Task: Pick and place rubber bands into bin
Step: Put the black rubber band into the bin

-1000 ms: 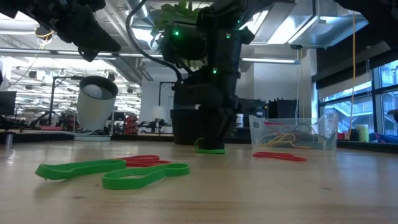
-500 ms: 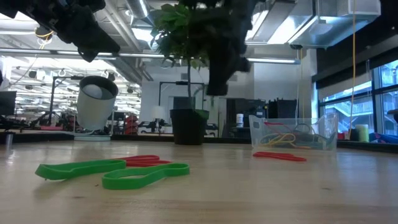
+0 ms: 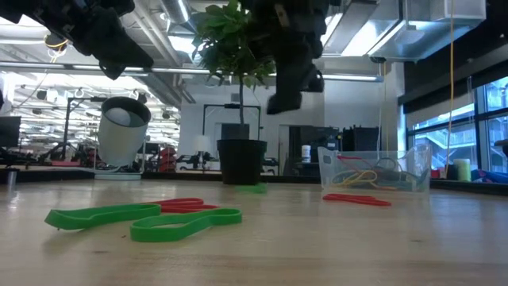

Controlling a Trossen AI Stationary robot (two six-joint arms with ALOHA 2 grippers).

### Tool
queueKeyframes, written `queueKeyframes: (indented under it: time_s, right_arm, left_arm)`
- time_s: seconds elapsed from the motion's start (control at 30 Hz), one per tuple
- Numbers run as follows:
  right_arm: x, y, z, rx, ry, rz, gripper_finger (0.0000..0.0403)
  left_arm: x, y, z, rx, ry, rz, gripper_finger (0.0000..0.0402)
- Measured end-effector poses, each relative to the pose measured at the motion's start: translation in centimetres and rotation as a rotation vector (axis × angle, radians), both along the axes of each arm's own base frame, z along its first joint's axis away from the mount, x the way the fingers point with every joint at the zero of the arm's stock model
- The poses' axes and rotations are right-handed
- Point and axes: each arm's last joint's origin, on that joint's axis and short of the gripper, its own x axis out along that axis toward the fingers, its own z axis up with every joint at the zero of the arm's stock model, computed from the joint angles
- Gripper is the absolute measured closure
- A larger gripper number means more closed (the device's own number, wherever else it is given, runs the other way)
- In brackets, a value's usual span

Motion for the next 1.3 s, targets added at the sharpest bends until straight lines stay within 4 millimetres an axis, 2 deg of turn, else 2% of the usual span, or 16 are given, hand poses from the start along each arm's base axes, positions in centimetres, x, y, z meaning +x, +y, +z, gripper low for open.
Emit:
queueKeyframes:
  time_s: [0.07,0.2,0.33,0.63,0.73,0.87,1.07,1.3]
  right_arm:
    - [-0.1,0.0,0.0,-0.026,0.002,0.014,0.0401]
    - [-1.2,-0.8,-0.2,-0.224,0.128,-0.107,0.0402]
    - [-2.2,-2.2,-0.4,-0.269,0.226,-0.138,0.0402]
    - [-4.1,-8.0,0.2,-0.295,0.32,-0.192,0.0403]
    - [-5.6,-9.7,0.5,-0.285,0.332,-0.231,0.0403]
    - [-8.5,-11.4,0.4,-0.277,0.327,-0.307,0.0403]
    - [-12.4,-13.8,-1.6,-0.276,0.239,-0.439,0.04]
    - [-13.5,-15.2,-4.3,-0.283,0.154,-0.511,0.0365]
  left_arm:
    - [0.0,0.0,0.0,-0.002,0.0,0.002,0.0396]
    - [0.0,0.0,0.0,-0.003,0.0,0.002,0.0396]
    - [0.0,0.0,0.0,-0.022,-0.002,0.007,0.0396]
    - [0.0,-0.1,0.0,-0.058,-0.004,0.008,0.0396]
    - [0.0,-0.1,0.0,-0.061,-0.003,0.002,0.0396]
    - [0.0,-0.1,0.0,-0.061,-0.002,0.002,0.0396]
    - [0.0,0.0,0.0,-0.045,-0.007,0.034,0.0396]
    - [0.0,0.3,0.1,0.004,-0.02,0.13,0.0395]
